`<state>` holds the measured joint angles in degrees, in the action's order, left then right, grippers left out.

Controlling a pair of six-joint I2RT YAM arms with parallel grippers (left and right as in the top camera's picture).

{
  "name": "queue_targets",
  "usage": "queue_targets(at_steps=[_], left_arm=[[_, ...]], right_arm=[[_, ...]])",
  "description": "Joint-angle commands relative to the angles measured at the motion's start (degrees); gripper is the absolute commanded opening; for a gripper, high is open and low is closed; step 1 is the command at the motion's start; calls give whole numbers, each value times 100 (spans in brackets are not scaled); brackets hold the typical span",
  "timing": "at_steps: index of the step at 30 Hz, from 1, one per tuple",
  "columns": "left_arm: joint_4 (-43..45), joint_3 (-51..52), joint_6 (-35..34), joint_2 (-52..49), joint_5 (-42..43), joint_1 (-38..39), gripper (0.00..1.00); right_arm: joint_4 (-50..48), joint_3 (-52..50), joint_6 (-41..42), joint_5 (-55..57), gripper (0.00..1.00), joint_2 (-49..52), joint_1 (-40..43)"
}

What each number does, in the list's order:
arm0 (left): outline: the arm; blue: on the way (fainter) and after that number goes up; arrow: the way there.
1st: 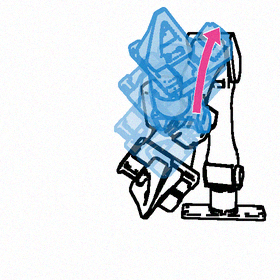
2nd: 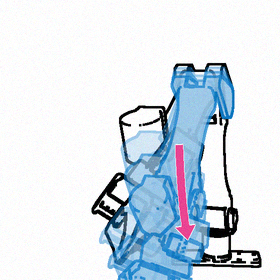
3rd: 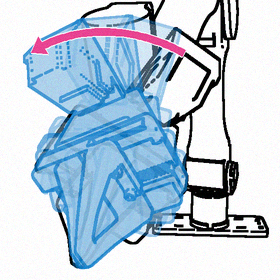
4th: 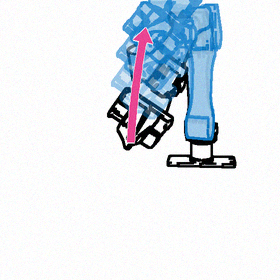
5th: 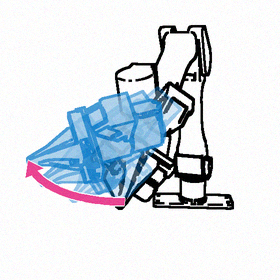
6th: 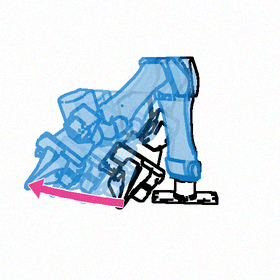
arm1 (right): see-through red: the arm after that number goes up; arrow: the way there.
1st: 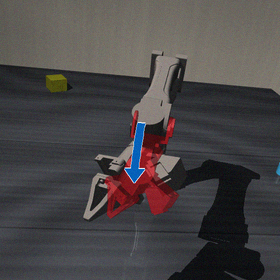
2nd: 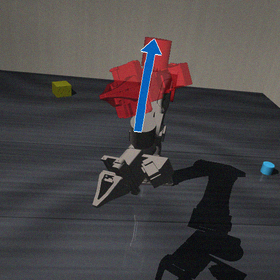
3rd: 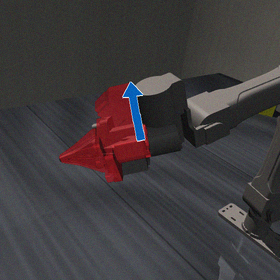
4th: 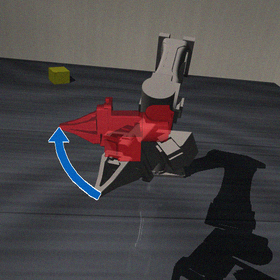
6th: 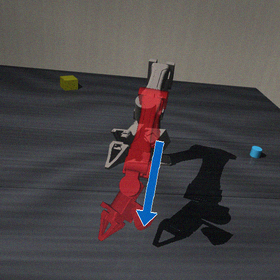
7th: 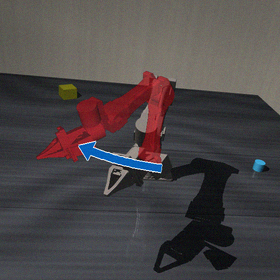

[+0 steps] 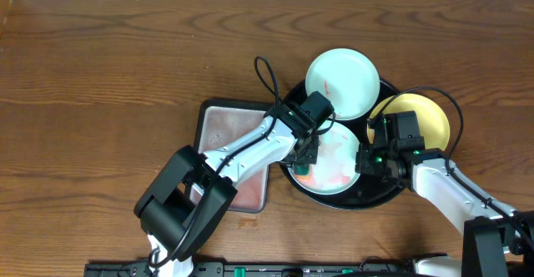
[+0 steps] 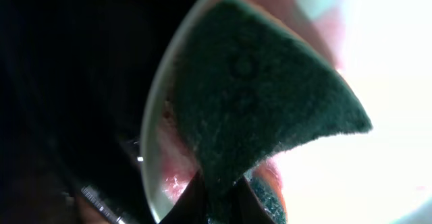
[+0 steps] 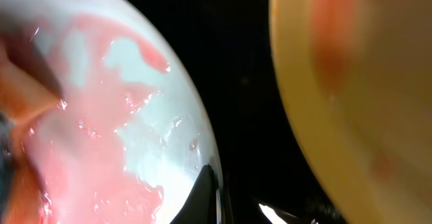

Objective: Clean dirty plates on tray and stack at the side
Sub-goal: 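Scrub the tilted blue plate with the sponge in the left gripper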

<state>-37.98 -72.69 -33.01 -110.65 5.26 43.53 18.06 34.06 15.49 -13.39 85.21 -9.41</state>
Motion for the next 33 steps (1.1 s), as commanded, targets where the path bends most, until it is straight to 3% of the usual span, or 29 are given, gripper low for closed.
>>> queue_targets(at_steps=[1,8,10,24,28,33], left_arm=[[-79,219,-31,-348,-1226,-199,7],[1333,219,-605,-448,1676,-188,7],[1598,219,-706,-498,1947,-149,7],[2354,221,-643,-511,1978,251,7],[2162,221,-490,-511,1985,382,7],[1305,221,-267,-511,1655,439,8]], right_arm=[[149,-310,-295,1058,1,308,0],[149,-310,-382,1058,1,308,0],[155,-310,-382,1058,1,308,0],[210,-310,-400,1058,1,308,0],[214,-310,-400,1058,1,308,0],[208,-310,-398,1058,1,308,-2]])
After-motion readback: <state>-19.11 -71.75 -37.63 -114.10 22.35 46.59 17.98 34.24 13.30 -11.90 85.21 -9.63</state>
